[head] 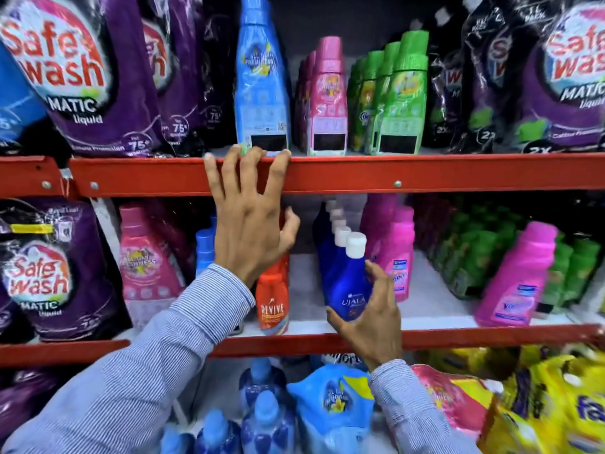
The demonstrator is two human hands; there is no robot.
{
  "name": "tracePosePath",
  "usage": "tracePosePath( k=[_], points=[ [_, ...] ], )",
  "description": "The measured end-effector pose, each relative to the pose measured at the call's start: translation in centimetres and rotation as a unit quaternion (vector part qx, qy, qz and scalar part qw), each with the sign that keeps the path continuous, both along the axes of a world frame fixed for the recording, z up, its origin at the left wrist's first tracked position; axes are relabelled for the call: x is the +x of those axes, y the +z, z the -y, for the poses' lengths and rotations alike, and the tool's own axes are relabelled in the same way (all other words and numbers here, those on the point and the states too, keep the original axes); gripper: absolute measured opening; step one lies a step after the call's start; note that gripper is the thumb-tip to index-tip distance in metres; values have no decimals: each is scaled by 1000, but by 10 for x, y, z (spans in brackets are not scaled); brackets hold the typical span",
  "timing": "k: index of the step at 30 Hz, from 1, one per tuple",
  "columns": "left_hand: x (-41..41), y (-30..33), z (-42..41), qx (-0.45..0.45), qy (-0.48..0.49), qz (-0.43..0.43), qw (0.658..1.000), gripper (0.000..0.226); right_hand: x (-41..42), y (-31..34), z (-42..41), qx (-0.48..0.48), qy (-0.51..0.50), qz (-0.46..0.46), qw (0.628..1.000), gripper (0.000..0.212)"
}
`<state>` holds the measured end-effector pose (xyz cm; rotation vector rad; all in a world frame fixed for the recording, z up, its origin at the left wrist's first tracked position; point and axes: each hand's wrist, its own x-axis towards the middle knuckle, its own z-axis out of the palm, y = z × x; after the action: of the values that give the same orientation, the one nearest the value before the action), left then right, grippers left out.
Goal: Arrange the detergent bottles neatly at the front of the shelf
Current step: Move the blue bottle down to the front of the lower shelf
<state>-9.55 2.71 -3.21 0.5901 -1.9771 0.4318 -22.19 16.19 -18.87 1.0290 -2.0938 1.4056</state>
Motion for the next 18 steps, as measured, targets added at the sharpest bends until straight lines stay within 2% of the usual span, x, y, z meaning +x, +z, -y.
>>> tracePosePath(
  k=[8,18],
  points=[
    [-2,-1,3,-10,17,13,1000,79,-13,-19,19,42,-11,33,998,98],
    [-5,-2,0,10,21,25,999,83,-6,-25,20,87,-36,15,995,100]
  ],
)
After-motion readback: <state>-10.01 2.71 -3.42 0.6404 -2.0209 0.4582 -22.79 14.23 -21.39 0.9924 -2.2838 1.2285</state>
